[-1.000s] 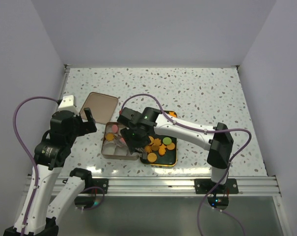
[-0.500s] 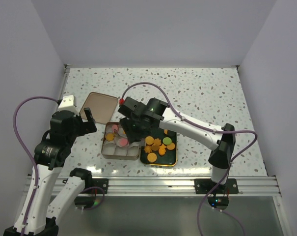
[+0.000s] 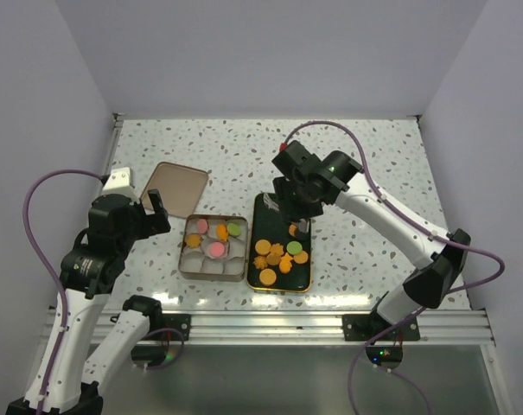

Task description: Pack the cookies

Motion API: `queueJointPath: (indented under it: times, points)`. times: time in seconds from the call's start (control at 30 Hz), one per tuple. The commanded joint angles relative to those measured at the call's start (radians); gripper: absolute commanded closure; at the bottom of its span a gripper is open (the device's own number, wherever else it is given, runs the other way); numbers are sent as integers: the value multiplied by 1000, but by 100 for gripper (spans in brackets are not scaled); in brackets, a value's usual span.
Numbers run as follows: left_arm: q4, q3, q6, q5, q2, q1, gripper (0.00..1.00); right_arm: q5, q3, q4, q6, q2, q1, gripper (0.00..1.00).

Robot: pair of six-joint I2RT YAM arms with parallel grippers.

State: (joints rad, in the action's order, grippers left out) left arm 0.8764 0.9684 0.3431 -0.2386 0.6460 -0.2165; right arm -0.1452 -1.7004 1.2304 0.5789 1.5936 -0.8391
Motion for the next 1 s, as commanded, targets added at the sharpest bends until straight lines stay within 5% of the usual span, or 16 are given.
queueJointPath:
  times: [0.0, 0.97]
  points:
    - [-50, -2, -30, 10, -2, -6, 0, -48, 57, 40, -13, -41, 29, 46]
    - [-50, -2, -30, 9, 6, -15, 0, -16, 119, -23, -42, 100, 66, 47]
